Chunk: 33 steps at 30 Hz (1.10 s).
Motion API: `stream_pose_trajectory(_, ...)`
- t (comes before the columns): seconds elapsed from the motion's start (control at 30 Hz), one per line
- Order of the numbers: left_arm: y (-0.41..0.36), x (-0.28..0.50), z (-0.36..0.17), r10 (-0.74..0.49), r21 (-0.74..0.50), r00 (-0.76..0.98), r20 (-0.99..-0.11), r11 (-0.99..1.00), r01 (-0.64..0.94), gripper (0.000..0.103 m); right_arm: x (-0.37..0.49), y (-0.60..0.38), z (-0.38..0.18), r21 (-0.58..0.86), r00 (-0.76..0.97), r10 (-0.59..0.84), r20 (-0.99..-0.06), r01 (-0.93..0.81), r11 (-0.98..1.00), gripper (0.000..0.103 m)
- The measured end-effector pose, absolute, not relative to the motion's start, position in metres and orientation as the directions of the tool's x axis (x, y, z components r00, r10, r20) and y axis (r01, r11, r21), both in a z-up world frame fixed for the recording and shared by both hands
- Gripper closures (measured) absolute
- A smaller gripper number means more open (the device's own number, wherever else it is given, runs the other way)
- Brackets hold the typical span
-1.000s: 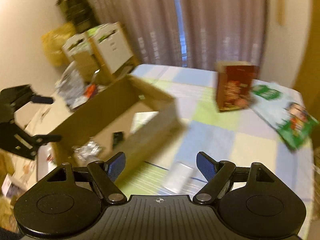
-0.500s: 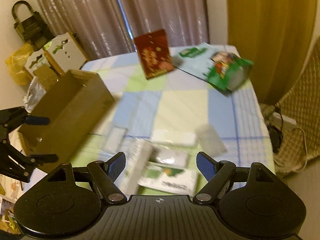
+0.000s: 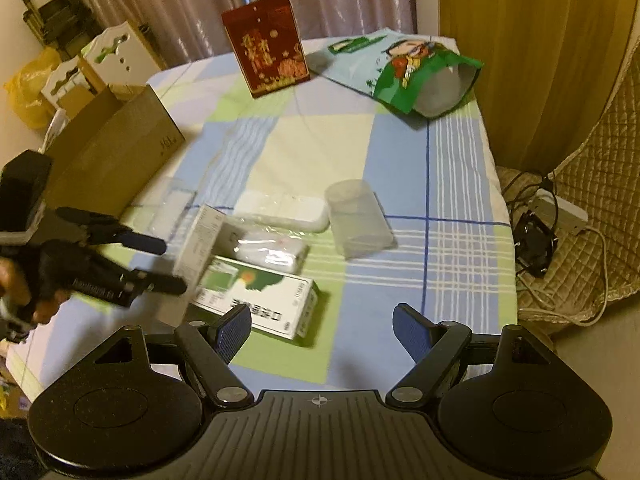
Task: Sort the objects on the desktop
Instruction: 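Grasp the white cream box with the left tool while the right tool grasps the green-white medicine box, then carry the white cream box into the cardboard box and open the left tool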
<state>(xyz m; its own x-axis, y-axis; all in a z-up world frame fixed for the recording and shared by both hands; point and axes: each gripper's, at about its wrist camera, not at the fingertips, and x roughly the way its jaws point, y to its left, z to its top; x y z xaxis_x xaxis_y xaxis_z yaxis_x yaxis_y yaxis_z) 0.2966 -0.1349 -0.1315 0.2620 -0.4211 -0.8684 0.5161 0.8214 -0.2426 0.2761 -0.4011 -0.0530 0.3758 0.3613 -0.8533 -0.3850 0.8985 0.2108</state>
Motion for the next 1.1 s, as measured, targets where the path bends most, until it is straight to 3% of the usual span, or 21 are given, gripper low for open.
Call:
stream_pose_trajectory(0.27,-0.122,0.317,-0.159,-0.545,-0.456,0.204,-0.813,0.814,0.359,0.041,0.292,-0.397,-0.065,0.205,0.326,0.409,-0.852,-0.511,0.835,0.022)
stream_pose_trajectory(0.3,-0.121,0.319,-0.160,-0.560,-0.475,0.202,-0.804,0.808,0.349,0.054,0.294,-0.392,-0.066,0.198,0.318,0.419,-0.851,-0.544,0.815,0.022)
stream_pose_trajectory(0.37,-0.117,0.322,-0.162,-0.605,-0.537,0.188,-0.773,0.783,0.313,0.068,0.296,-0.383,-0.069,0.186,0.297,0.441,-0.847,-0.612,0.769,0.022)
stream_pose_trajectory(0.43,-0.113,0.320,-0.162,-0.617,-0.557,0.191,-0.764,0.779,0.289,0.070,0.297,-0.370,-0.074,0.156,0.276,0.453,-0.848,-0.687,0.709,0.022)
stream_pose_trajectory(0.7,-0.087,0.279,-0.112,-0.485,-0.395,0.302,-0.821,0.864,0.313,0.070,0.290,-0.311,-0.109,-0.026,0.211,0.443,-0.871,-0.921,0.388,0.022)
stream_pose_trajectory(0.93,-0.059,0.242,-0.071,-0.395,-0.299,0.386,-0.833,0.910,0.286,0.070,0.292,-0.287,-0.145,-0.046,0.159,0.413,-0.897,-0.962,0.270,0.023)
stream_pose_trajectory(0.97,-0.055,0.237,-0.067,-0.386,-0.293,0.393,-0.835,0.915,0.277,0.070,0.293,-0.286,-0.149,-0.040,0.152,0.407,-0.901,-0.962,0.271,0.040)
stream_pose_trajectory(1.1,-0.038,0.220,-0.052,-0.354,-0.265,0.417,-0.837,0.929,0.257,0.070,0.291,-0.281,-0.153,-0.027,0.139,0.364,-0.921,-0.954,0.298,0.046)
